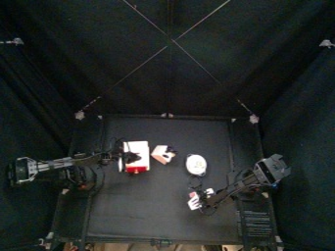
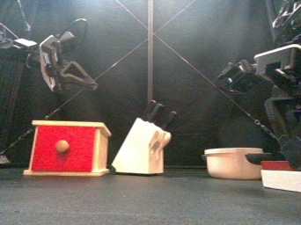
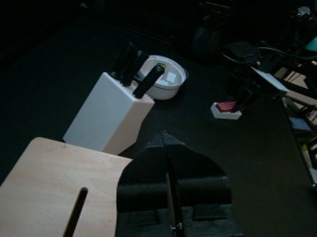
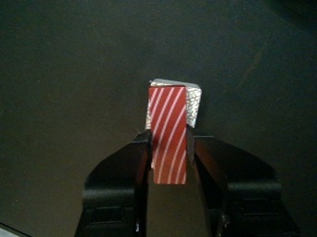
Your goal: Grab salmon sushi
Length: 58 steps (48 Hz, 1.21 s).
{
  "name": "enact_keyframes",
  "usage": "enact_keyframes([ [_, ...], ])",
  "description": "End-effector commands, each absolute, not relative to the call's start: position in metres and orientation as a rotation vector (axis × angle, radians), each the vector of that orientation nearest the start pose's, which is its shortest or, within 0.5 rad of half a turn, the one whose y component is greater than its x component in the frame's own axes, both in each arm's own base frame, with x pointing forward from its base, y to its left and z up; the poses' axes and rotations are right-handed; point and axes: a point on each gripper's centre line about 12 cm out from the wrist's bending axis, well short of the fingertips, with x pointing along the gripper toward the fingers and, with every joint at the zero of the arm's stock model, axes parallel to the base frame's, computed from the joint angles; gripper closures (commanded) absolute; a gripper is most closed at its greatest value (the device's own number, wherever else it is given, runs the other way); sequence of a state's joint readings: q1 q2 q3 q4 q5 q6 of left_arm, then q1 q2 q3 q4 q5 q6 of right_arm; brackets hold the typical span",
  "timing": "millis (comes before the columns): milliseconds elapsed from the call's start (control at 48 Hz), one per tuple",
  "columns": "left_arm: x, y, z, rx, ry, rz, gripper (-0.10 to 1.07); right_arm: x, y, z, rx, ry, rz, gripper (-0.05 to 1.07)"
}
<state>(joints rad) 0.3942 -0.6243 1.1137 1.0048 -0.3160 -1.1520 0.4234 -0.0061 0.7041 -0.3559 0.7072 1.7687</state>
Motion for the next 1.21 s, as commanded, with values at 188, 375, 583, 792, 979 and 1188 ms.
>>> enact_keyframes([
  [188,0.241,0.066,0.234,-0.268,0.27,0.147,0.84,0.298,0.099,0.139,0.859,1.048,-0.757,0.56],
  [375,0.24,0.066,0.233,-0.266,0.274,0.148,0.84,0.299,0.097,0.152,0.859,1.008,-0.727,0.58],
  [583,0.241,0.066,0.234,-0.27,0.271,0.148,0.84,0.302,0.094,0.153,0.811,0.983,-0.713,0.58],
  [792,0.24,0.065,0.233,-0.288,0.269,0.152,0.84,0.303,0.091,0.155,0.784,0.965,-0.7,0.58],
  [979,0.24,0.065,0.232,-0.287,0.271,0.148,0.84,0.303,0.088,0.154,0.784,0.963,-0.707,0.58],
  [1188,0.24,0.063,0.232,-0.28,0.272,0.14,0.83,0.304,0.087,0.154,0.785,0.962,-0.707,0.58],
])
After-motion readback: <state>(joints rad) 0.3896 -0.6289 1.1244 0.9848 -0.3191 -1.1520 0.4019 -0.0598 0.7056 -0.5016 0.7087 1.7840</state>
